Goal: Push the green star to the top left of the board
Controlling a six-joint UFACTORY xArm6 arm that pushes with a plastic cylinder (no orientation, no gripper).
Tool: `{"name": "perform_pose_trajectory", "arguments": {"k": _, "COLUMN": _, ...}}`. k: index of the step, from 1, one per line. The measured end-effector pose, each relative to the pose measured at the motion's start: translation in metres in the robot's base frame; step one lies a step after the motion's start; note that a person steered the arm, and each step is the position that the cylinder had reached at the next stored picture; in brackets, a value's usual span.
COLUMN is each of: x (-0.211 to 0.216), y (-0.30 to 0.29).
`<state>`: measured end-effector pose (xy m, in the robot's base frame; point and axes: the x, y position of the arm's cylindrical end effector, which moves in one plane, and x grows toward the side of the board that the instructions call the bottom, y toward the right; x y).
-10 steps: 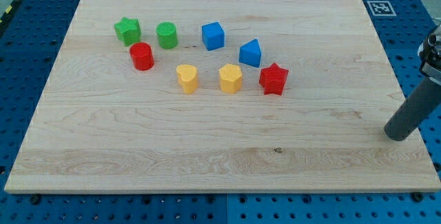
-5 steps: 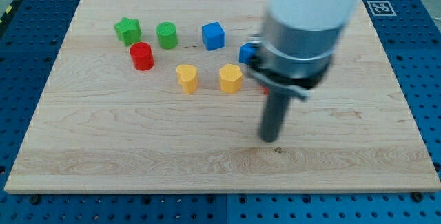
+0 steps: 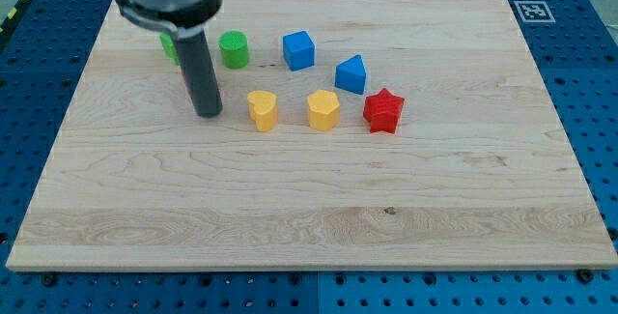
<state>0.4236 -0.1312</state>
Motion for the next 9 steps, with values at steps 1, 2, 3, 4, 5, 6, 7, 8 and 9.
{"name": "perform_pose_trajectory", "arguments": {"k": 1, "x": -0.007, "y": 0.000}}
{"name": "perform_pose_trajectory", "arguments": {"k": 2, "x": -0.021, "y": -0.002}}
{"name": "perform_pose_trajectory", "arguments": {"k": 3, "x": -0.025, "y": -0.020}}
{"name": "perform_pose_trajectory", "arguments": {"k": 4, "x": -0.023, "y": -0.044}}
{"name": "perform_pose_trajectory", "arguments": {"k": 5, "x": -0.027, "y": -0.077}}
{"name": "perform_pose_trajectory", "arguments": {"k": 6, "x": -0.046, "y": -0.080}}
{"name": "perform_pose_trajectory", "arguments": {"k": 7, "x": -0.056, "y": -0.080}}
{"name": "perform_pose_trajectory", "arguments": {"k": 8, "x": -0.056, "y": -0.073}}
{"name": "perform_pose_trajectory", "arguments": {"k": 9, "x": -0.056, "y": -0.043}}
